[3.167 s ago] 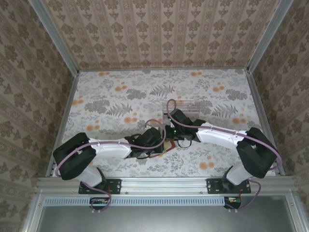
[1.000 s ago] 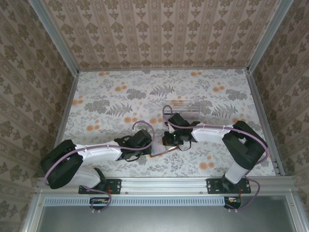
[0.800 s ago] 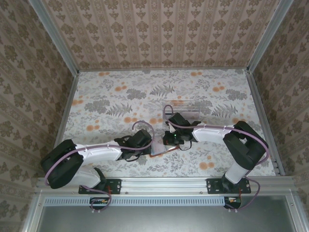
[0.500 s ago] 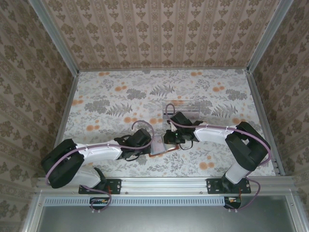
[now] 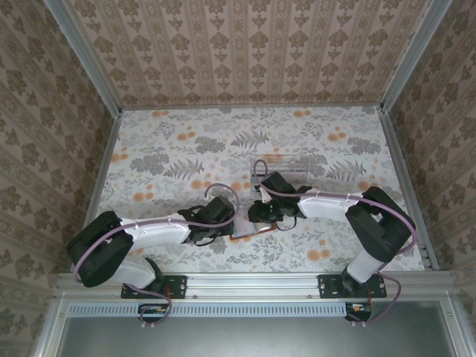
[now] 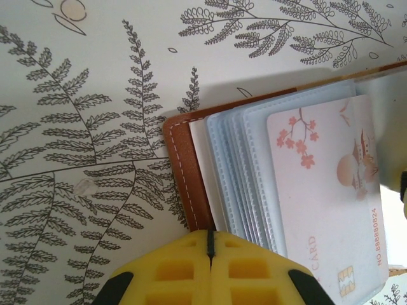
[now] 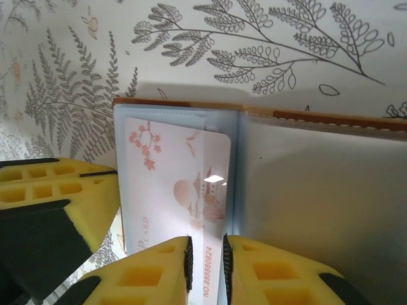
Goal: Take the credit cards out of the card holder
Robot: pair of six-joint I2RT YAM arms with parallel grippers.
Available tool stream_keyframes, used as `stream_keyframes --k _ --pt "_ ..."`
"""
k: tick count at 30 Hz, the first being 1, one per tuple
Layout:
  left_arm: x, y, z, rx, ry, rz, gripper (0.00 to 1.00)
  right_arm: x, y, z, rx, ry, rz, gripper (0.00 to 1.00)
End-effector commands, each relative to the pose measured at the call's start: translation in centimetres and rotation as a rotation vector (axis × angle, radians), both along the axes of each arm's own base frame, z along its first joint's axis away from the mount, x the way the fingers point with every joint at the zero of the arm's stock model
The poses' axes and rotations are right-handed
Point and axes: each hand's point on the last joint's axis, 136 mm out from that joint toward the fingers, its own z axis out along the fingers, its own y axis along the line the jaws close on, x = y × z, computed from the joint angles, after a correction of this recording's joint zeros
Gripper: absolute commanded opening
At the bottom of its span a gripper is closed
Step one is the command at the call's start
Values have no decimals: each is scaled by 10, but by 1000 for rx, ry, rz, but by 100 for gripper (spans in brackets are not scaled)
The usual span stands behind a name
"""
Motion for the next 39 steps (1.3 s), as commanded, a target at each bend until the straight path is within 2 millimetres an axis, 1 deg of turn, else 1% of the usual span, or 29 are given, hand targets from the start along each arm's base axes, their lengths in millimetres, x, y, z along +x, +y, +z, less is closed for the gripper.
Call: stream_keyframes --k 1,6,15,18,20,22,23,33,39 --pt "-5 7 -10 50 32 -19 0 -1 8 -4 14 14 31 24" --pt "-5 7 -10 48 33 -18 0 -2 8 -10 10 28 29 26" --pt "-6 7 -11 49 37 -20 0 -4 17 -7 64 49 33 24" --pt "-6 6 -11 48 37 -24 0 -4 17 -6 72 51 30 20" --pt "-6 6 -11 47 36 -24 0 -3 16 -6 72 50 28 14" --pt "-6 7 -11 47 37 -23 0 -3 14 -6 70 53 20 3" --pt "-6 7 -12 49 39 -23 0 -2 13 -7 68 53 15 0" --pt "-7 13 -14 78 41 -29 0 8 -8 -1 59 25 -40 0" --pt "-7 16 -14 91 40 -31 0 10 -12 1 55 21 -44 0"
